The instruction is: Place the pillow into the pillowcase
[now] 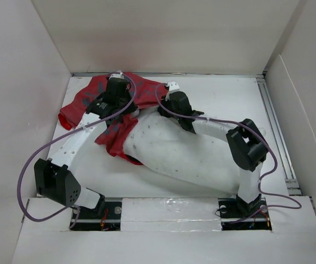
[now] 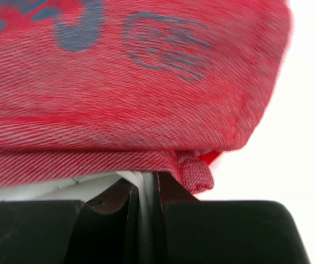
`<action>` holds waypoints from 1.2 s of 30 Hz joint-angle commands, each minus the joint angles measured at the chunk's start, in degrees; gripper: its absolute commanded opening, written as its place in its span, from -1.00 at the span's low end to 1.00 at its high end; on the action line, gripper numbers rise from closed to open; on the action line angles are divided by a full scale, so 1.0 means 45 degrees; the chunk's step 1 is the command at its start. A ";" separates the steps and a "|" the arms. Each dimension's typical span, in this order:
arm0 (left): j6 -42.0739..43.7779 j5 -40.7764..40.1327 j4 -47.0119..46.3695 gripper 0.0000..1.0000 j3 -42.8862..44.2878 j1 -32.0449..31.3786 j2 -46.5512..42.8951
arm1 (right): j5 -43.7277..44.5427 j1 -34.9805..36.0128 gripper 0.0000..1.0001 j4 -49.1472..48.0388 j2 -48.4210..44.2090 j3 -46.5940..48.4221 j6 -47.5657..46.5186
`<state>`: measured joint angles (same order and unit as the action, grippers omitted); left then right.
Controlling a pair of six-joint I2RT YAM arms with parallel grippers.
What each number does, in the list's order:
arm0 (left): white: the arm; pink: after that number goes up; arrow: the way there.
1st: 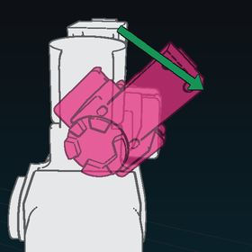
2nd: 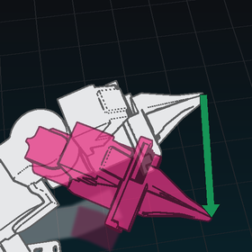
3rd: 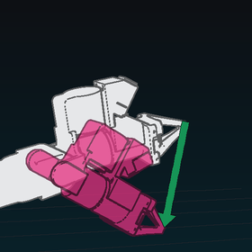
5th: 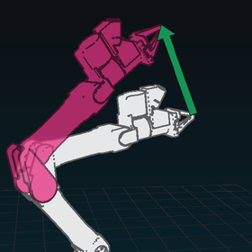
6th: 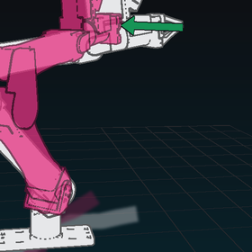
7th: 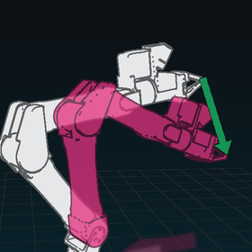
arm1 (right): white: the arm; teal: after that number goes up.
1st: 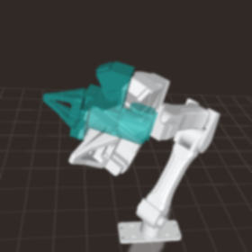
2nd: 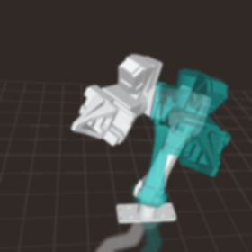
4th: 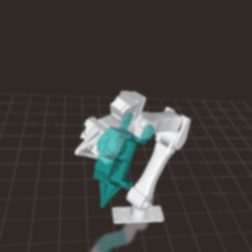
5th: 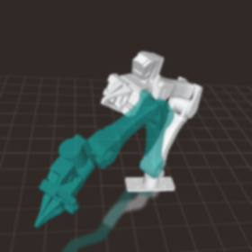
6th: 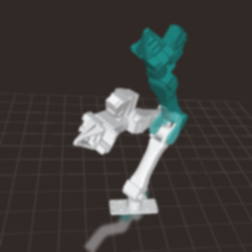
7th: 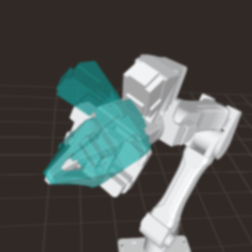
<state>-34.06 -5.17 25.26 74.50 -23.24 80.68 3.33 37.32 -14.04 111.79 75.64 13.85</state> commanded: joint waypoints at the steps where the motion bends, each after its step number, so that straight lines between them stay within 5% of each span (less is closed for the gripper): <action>1: 0.0539 0.0658 0.0501 -1.00 0.1137 0.0048 -0.0547 | 0.4082 -0.0520 -1.00 0.0931 -0.0662 0.0124 0.1081; 10: 0.1416 0.2008 0.0618 -1.00 0.1589 0.0048 -0.0196 | 0.4220 -0.1573 -1.00 0.1635 -0.1971 0.0846 0.2353; 15: 0.1575 0.2808 0.0211 -1.00 0.1317 0.0048 0.0794 | 0.1729 -0.2665 -1.00 0.1870 0.0439 0.2678 0.2217; 21: 0.1281 0.2031 -0.0417 -0.99 0.1295 -0.1101 0.1814 | -0.0128 -0.3077 -0.96 0.0998 0.0803 0.2178 0.1905; 22: 0.1281 0.1660 -0.0243 -0.88 0.1799 -0.1375 0.2009 | -0.0735 -0.3079 -0.71 0.0702 0.0803 0.2176 0.1749; 25: 0.0872 0.0800 0.0071 -0.06 0.2543 -0.1553 0.2518 | -0.2376 -0.3448 0.21 0.0503 0.0803 0.2176 0.1611; 26: 0.0716 0.0372 0.0071 0.23 0.2681 -0.1553 0.2519 | -0.2555 -0.3450 0.84 0.0503 0.0552 0.2176 0.1495; 27: 0.0560 -0.0425 0.0187 0.71 0.2857 -0.1553 0.2403 | -0.2692 -0.3566 0.92 0.0503 0.0317 0.2176 0.1358; 28: 0.0558 -0.0878 0.0362 0.88 0.3323 -0.1553 0.2228 | -0.2694 -0.3567 0.92 0.0503 0.0063 0.2176 0.1357; 33: 0.0265 -0.3400 0.1613 1.00 0.4284 -0.1553 0.1661 | -0.2538 -0.3684 0.97 0.0503 -0.1984 0.1239 0.1064; 36: 0.0265 -0.3773 0.2414 1.00 0.4091 -0.1553 0.1427 | -0.0377 -0.3510 0.97 0.3229 -0.2574 0.1859 0.0811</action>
<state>-32.08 -15.88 30.72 92.03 -30.26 90.67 -4.75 20.75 -5.15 105.56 80.86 19.44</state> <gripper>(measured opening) 0.997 0.984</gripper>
